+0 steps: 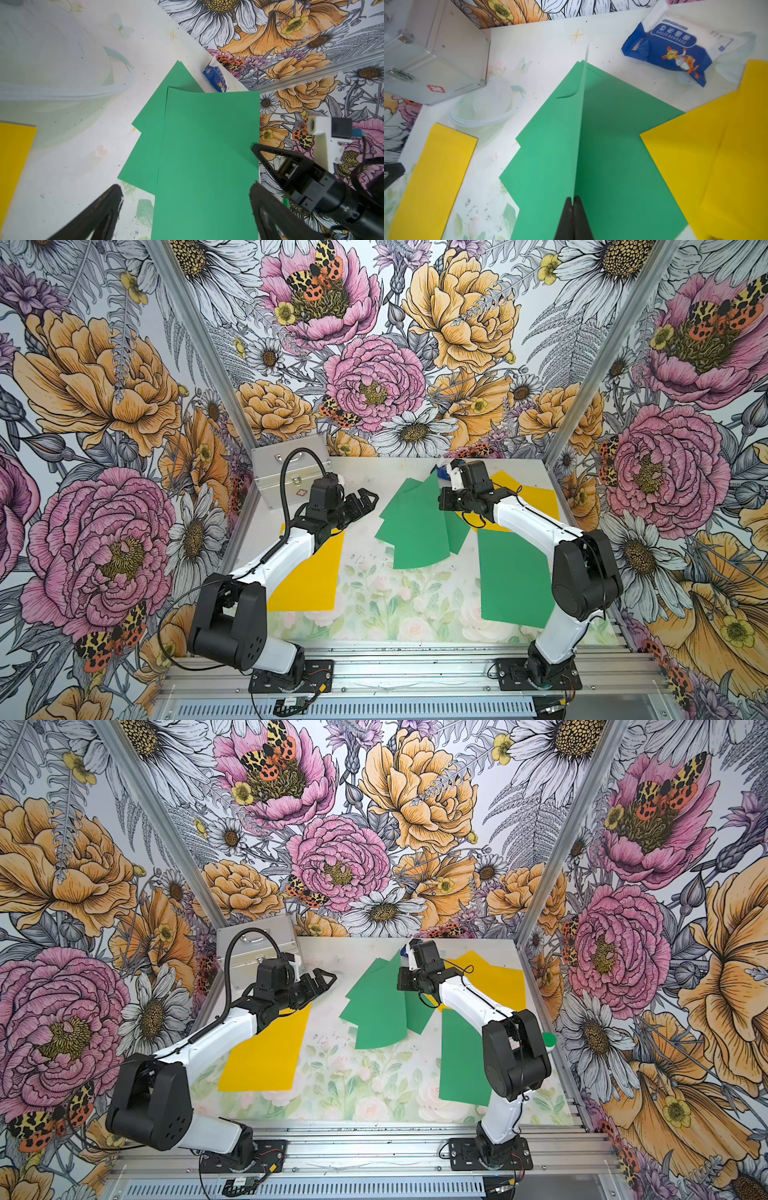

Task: Sort the scattered colored papers by color
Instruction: Pick up the colored paper.

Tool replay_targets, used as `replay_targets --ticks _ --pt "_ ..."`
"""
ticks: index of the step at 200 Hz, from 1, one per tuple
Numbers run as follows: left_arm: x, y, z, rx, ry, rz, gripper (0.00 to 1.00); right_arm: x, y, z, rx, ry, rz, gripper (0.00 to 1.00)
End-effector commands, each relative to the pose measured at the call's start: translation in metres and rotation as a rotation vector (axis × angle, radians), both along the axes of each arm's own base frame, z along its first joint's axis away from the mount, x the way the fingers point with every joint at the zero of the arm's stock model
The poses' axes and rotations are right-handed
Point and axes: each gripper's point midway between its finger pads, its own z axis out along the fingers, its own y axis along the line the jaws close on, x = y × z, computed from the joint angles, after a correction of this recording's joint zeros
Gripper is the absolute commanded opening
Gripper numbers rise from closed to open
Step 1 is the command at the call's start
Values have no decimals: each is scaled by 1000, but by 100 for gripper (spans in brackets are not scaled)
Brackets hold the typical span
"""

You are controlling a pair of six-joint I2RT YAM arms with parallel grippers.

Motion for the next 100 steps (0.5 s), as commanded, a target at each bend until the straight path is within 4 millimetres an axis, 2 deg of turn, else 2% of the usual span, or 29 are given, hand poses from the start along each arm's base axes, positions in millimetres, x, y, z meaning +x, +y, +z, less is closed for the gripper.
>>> replay_targets --ticks 1,44,71,100 --pt "6 -33 15 -47 -149 -120 98 -7 -13 37 -137 -135 60 0" --pt "5 -80 13 -104 -230 -245 98 -16 -6 84 -119 -259 117 0" --pt "7 -93 4 -140 -215 -259 98 -29 2 114 -65 -331 167 0" --pt "7 -112 19 -188 -314 -312 98 -50 11 151 48 -411 213 0"
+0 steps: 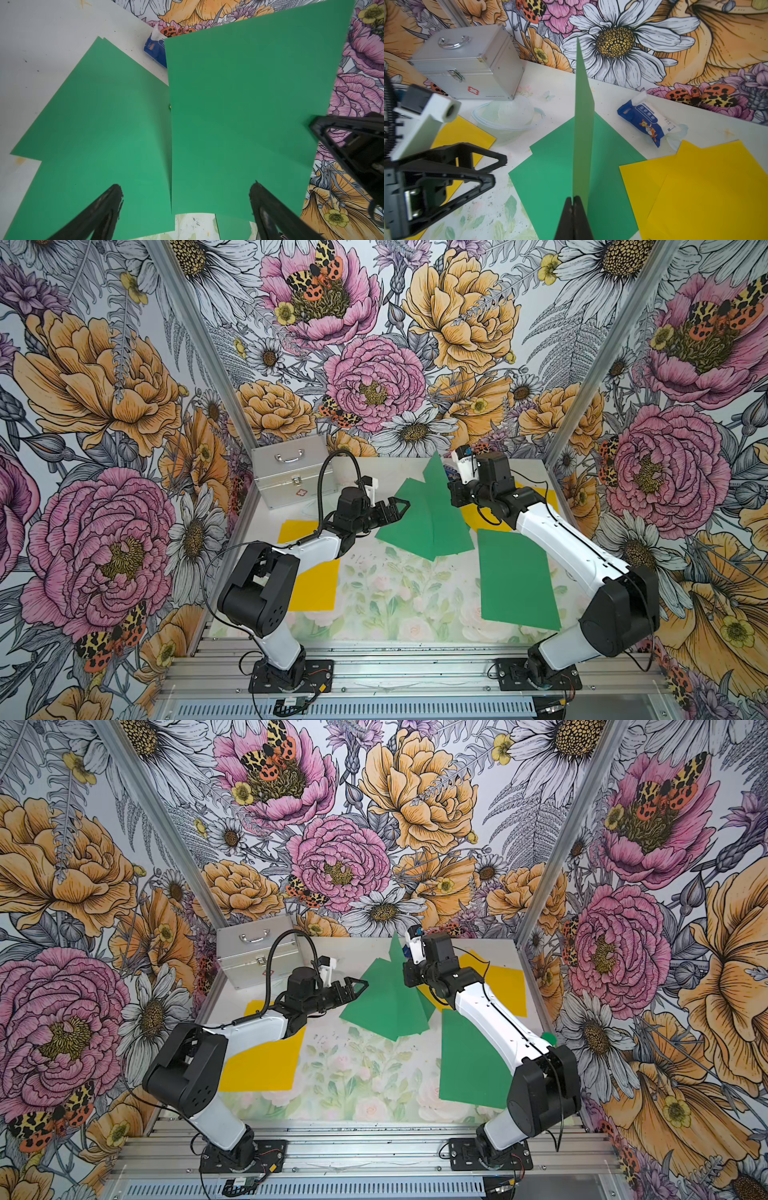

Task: Sort the scattered colored papers by color
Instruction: Pick up the colored paper.

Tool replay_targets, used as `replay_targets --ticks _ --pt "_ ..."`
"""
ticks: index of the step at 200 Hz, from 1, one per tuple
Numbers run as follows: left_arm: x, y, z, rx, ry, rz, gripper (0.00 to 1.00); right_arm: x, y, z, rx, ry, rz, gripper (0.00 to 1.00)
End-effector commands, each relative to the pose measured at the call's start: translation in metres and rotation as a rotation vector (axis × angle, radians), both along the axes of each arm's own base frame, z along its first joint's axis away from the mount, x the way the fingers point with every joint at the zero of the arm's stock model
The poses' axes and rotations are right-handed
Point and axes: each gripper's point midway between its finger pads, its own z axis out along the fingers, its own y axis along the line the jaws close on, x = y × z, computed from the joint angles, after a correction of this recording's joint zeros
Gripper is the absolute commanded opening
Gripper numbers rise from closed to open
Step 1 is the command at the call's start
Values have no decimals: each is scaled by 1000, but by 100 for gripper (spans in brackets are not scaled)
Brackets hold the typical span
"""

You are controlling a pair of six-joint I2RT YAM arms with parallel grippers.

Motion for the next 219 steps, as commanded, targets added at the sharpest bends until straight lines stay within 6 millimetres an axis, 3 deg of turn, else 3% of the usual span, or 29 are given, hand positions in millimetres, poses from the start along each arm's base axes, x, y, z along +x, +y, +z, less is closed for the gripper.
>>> replay_targets --ticks 1,39,43,67,110,147,188,219 --pt "2 -20 31 -88 -140 -61 98 -19 12 45 92 -106 86 0" --pt "2 -37 65 -240 -313 -123 98 -52 14 88 194 -197 157 0" --pt "4 -40 54 -249 -301 -130 98 -54 13 92 199 -206 157 0" --pt "2 -45 68 -365 -389 -166 98 -67 8 107 228 -235 159 0" --pt "8 -52 77 -468 -455 -208 98 -77 -4 120 284 -249 138 0" --pt "-6 -74 109 -494 -543 -296 94 -77 -18 114 314 -225 94 0" --pt "-8 -77 124 -532 -530 -339 67 -71 -40 108 316 -228 8 0" --pt "-7 -71 124 -539 -510 -324 53 -61 -55 99 325 -202 -52 0"
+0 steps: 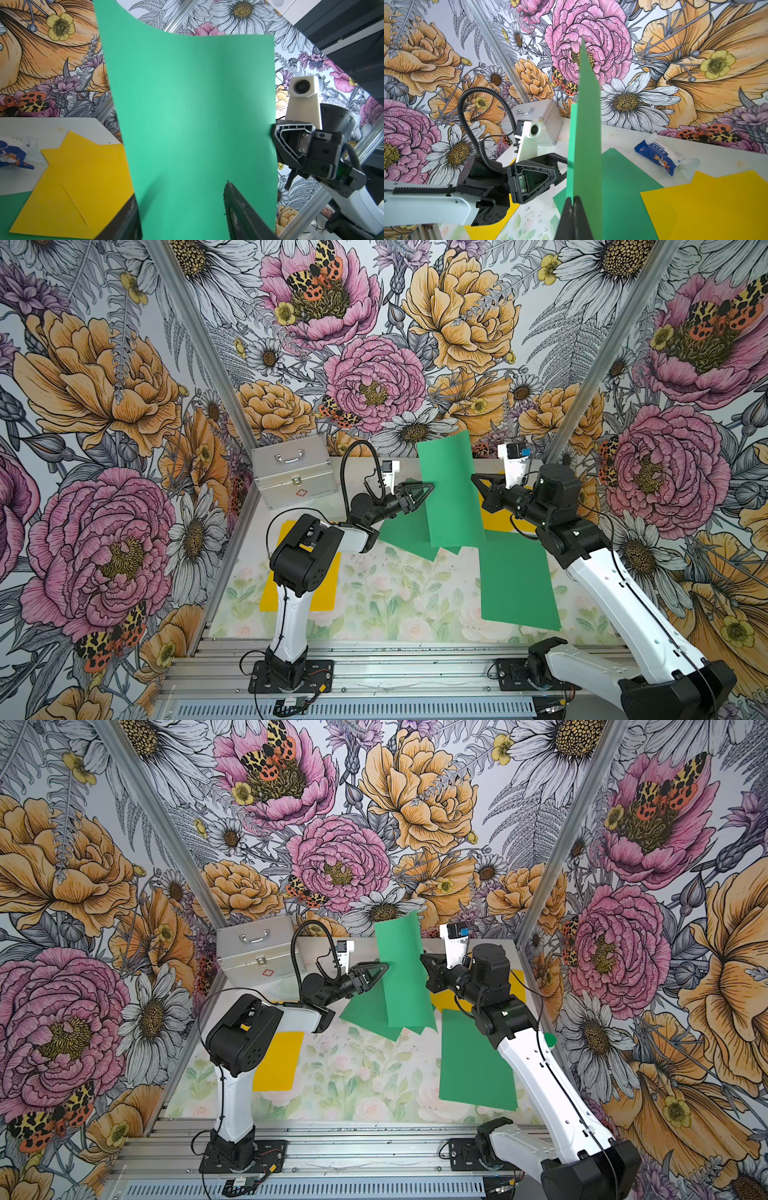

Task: Sort the scattered colored papers by color
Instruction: Pick up the colored paper, then place the colored paper.

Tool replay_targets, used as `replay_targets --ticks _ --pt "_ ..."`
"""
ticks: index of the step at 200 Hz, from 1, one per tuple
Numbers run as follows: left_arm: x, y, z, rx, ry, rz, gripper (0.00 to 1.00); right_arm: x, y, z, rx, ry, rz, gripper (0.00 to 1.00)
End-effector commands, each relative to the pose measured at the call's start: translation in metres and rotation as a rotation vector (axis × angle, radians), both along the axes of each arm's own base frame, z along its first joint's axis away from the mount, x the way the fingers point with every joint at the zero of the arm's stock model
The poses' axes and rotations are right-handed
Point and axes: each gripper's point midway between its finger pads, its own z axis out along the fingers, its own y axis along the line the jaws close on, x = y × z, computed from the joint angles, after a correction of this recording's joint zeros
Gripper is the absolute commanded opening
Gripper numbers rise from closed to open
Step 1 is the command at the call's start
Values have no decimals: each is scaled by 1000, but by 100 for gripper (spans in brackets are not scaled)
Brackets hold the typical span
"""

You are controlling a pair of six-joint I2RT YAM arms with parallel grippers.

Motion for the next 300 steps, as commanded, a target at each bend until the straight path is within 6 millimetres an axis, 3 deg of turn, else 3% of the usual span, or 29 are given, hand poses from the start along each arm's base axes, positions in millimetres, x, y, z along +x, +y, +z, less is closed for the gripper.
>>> replay_targets --ticks 1,47,84,123,159,162,172,186,206,218,231,243,257,262,279,286,298,300 --pt "-8 8 18 -26 -50 -14 52 5 -11 5 28 -9 -49 0" --pt "-6 10 13 -5 -29 0 31 8 -16 3 38 1 -60 0" --pt "-5 10 9 31 -21 23 3 9 -24 1 41 6 -88 0" --pt "-6 8 6 100 -6 47 0 16 -34 -10 40 38 -141 0" --pt "-8 -6 -7 310 16 90 0 21 -59 -21 34 61 -254 48" --pt "-13 -4 6 312 -8 96 0 21 -63 -21 33 63 -272 51" --pt "-16 -8 10 358 -9 100 0 21 -76 -24 27 74 -334 61" --pt "-19 -13 14 413 -5 107 0 20 -98 -30 15 102 -445 71" --pt "-26 -26 18 503 -8 99 0 14 -125 -37 2 148 -569 74" --pt "-31 -36 20 555 -12 95 0 8 -142 -43 -10 186 -645 78" --pt "-41 -52 25 579 -19 63 0 2 -158 -49 -30 228 -712 92" --pt "-51 -69 32 561 -28 11 0 -2 -163 -52 -28 255 -716 94" --pt "-66 -90 45 528 -45 -57 0 -7 -166 -50 2 264 -718 86" --pt "-67 -101 32 538 -28 -91 0 -9 -165 -48 16 258 -712 83" --pt "-88 -127 37 513 -49 -192 0 -17 -156 -27 78 218 -660 65" --pt "-96 -135 39 503 -55 -226 0 -20 -150 -16 101 201 -629 47" --pt "-111 -146 44 476 -74 -276 0 -28 -144 -2 128 181 -598 1" --pt "-113 -147 44 472 -75 -283 0 -30 -144 1 131 177 -598 0"
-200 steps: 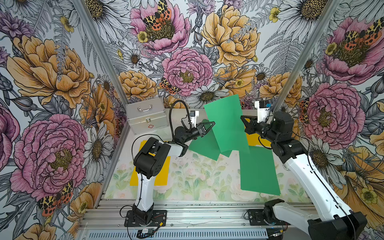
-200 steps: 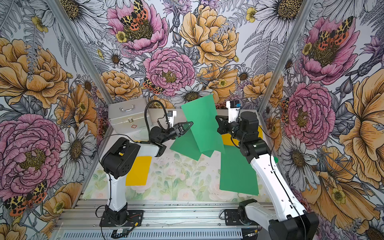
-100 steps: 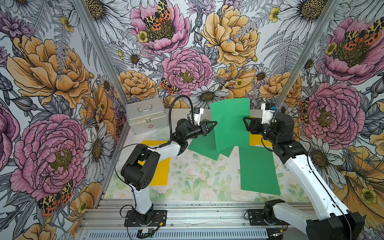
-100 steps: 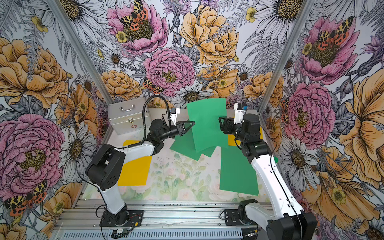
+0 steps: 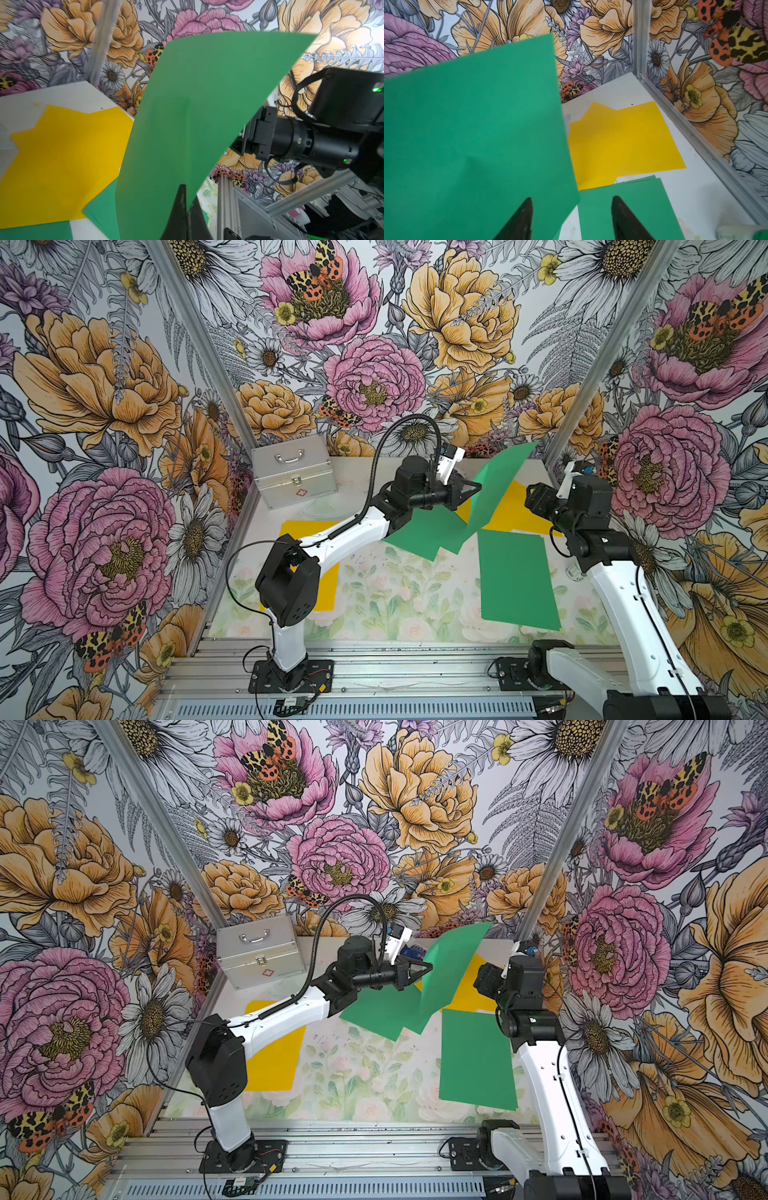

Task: Sort the scattered colored papers by color
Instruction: Place the colored paper.

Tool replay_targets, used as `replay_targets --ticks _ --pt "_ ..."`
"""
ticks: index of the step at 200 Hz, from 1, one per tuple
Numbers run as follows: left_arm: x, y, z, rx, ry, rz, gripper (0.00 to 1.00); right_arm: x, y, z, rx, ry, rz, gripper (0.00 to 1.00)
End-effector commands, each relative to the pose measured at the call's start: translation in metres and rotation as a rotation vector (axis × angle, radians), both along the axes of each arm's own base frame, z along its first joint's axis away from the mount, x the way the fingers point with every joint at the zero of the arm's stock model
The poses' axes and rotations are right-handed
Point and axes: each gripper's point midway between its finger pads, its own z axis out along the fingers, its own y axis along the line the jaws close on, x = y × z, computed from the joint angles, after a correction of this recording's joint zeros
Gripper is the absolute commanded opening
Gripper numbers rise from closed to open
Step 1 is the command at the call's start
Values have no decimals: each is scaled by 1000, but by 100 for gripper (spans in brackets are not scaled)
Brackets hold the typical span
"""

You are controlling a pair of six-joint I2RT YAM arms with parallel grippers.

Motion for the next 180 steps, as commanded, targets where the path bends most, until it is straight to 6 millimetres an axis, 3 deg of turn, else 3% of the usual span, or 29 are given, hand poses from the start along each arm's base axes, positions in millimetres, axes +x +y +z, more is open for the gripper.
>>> replay_targets --ticks 1,29,51,83,104,147,180 --pt "-32 -20 -7 5 24 -139 0 -19 14 52 65 -116 60 0" --pt "-47 -28 4 -98 71 -201 0 -42 12 79 69 -184 39 0" --pt "-48 -27 13 -237 138 -220 0 -54 7 88 56 -222 12 0" --pt "-40 -27 15 -481 330 -292 0 -45 6 56 58 -134 6 0" --pt "-27 -33 -11 -515 458 -271 0 -37 8 28 72 -57 20 0" --pt "-12 -41 -89 -243 564 -77 0 -28 2 -9 70 39 -9 0" --pt "-9 -51 -149 -123 701 -58 0 -16 1 -56 90 167 -19 0"
